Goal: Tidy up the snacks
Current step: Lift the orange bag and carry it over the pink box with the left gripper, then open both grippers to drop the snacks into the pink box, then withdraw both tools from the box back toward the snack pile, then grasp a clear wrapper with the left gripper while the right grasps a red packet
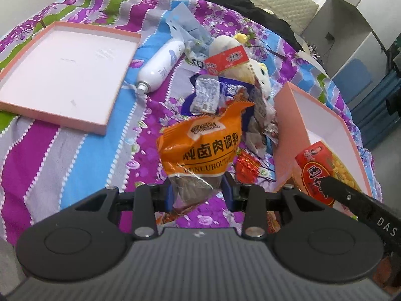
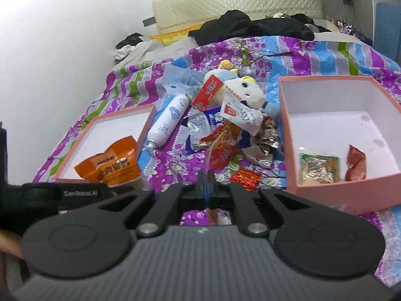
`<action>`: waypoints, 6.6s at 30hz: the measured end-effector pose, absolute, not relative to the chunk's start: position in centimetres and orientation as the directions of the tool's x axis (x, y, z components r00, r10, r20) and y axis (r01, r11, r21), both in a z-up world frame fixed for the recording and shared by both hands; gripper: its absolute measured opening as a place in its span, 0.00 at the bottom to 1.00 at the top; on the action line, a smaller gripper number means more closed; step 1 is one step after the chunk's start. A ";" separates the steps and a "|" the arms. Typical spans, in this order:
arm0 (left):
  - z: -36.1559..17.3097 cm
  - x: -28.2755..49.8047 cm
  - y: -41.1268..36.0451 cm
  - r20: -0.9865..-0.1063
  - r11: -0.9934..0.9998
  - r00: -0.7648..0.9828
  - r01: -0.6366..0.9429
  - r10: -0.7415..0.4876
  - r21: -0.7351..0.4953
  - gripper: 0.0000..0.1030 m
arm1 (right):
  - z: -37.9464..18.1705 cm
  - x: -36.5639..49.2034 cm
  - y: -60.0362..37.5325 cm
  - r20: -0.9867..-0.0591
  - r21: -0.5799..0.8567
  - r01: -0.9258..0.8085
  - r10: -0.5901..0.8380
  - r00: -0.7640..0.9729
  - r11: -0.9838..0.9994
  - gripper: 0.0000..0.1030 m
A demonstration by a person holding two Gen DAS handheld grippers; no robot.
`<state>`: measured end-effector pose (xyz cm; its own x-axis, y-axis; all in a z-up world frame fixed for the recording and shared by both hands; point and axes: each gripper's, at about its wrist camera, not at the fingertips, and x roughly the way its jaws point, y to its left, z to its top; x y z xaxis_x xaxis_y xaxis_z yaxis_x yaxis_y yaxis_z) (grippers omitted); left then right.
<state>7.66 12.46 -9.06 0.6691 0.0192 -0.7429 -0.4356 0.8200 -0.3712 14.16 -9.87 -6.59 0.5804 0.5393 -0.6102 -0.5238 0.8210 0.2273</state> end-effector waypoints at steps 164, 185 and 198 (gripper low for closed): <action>-16.6 21.0 16.5 -0.744 0.892 0.649 -0.231 -0.157 -0.389 0.67 | -17.9 17.5 -4.5 -0.695 0.047 -0.464 0.363 0.620 0.884 0.68; -23.3 34.2 15.8 -0.749 0.908 0.607 -0.102 -0.267 -0.407 0.64 | -23.2 24.6 -0.5 -0.735 -0.114 -0.373 0.174 0.655 0.921 0.65; -22.6 33.8 14.3 -0.757 0.921 0.619 -0.133 -0.211 -0.365 0.15 | -21.7 24.8 -0.2 -0.748 -0.028 -0.396 0.244 0.617 0.918 0.55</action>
<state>33.80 14.26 -22.61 0.6189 -0.2107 -0.7567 -0.1328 0.9214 -0.3652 24.77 -0.16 -21.68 0.6174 0.2439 -0.7479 -0.3963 0.9177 -0.0280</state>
